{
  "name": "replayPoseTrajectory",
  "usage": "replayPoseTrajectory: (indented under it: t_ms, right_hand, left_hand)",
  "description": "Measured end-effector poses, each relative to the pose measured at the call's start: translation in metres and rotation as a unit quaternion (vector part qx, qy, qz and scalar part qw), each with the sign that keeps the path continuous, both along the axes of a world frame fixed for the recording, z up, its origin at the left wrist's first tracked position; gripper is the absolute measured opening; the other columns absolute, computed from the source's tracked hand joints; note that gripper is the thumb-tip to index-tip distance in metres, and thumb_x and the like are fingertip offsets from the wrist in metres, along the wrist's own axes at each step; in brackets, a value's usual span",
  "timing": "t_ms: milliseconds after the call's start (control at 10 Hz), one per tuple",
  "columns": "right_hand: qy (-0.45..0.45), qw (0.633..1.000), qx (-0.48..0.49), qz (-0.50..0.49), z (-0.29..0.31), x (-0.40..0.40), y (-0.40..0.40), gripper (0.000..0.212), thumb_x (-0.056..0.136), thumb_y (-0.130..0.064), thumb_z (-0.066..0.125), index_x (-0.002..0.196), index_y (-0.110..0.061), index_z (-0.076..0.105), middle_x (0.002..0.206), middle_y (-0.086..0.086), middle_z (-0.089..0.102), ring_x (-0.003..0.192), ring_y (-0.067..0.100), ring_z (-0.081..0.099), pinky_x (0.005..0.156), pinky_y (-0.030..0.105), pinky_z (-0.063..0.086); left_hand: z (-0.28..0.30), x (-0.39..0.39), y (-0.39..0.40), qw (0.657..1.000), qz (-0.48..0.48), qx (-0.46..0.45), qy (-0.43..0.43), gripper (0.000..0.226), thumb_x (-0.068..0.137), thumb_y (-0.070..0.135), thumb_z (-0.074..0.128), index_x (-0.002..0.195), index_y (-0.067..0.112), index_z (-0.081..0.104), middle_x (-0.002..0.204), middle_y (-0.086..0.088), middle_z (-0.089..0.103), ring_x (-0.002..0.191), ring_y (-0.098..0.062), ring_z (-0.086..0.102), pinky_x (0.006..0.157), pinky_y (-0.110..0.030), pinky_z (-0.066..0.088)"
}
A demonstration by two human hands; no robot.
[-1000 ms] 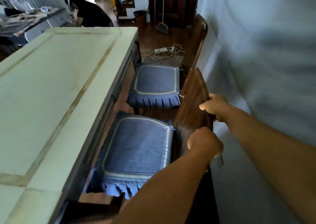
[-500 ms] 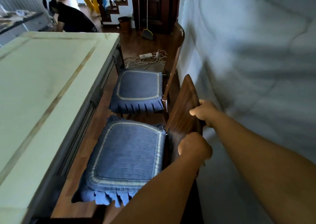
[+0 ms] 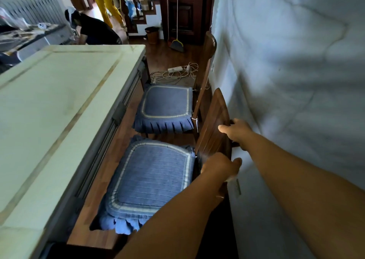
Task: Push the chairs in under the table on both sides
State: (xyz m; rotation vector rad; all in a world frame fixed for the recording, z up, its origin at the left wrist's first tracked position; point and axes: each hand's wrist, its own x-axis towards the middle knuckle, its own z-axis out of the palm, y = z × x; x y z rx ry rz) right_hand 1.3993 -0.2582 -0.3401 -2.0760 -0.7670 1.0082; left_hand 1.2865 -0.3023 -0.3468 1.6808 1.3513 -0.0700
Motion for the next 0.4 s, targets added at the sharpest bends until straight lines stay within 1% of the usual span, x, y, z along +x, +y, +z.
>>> replayPoseTrajectory:
  t_ms: [100, 200, 300, 400]
  right_hand:
    - [0.005, 0.999, 0.023, -0.026, 0.003, -0.001, 0.002, 0.065, 0.085, -0.035, 0.064, 0.135, -0.001, 0.042, 0.138, 0.022, 0.05, 0.123, 0.04, 0.051, 0.101, 0.049, 0.045]
    - [0.003, 0.996, 0.056, -0.07, 0.007, -0.008, 0.007, 0.077, 0.083, -0.043, 0.063, 0.141, -0.002, 0.033, 0.147, 0.021, 0.04, 0.132, 0.038, 0.041, 0.106, 0.046, 0.039]
    - [-0.007, 0.988, 0.095, -0.123, 0.014, -0.019, 0.013, 0.075, 0.083, -0.048, 0.06, 0.139, -0.005, 0.036, 0.145, 0.019, 0.042, 0.13, 0.038, 0.043, 0.102, 0.045, 0.039]
    - [-0.025, 0.971, 0.153, -0.182, 0.026, -0.03, 0.016, 0.069, 0.084, -0.051, 0.057, 0.135, -0.007, 0.043, 0.139, 0.018, 0.05, 0.123, 0.037, 0.05, 0.096, 0.043, 0.044]
  left_hand:
    - [0.002, -0.013, 0.009, 0.994, 0.059, -0.073, -0.059, 0.073, 0.083, 0.062, 0.048, 0.123, 0.002, 0.055, 0.12, -0.021, 0.064, 0.108, -0.034, 0.061, 0.086, -0.037, 0.047]
    - [0.004, -0.03, 0.02, 0.988, 0.099, -0.08, -0.082, 0.078, 0.083, 0.065, 0.046, 0.131, 0.003, 0.05, 0.129, -0.023, 0.058, 0.12, -0.037, 0.054, 0.099, -0.044, 0.043]
    - [0.007, -0.049, 0.029, 0.987, 0.127, -0.012, -0.096, 0.071, 0.088, 0.059, 0.043, 0.117, -0.003, 0.06, 0.121, -0.027, 0.062, 0.116, -0.04, 0.056, 0.1, -0.046, 0.045]
    - [0.015, -0.07, 0.035, 0.967, 0.2, 0.073, -0.136, 0.058, 0.093, 0.045, 0.044, 0.071, -0.006, 0.06, 0.08, -0.031, 0.06, 0.089, -0.044, 0.062, 0.082, -0.047, 0.05]
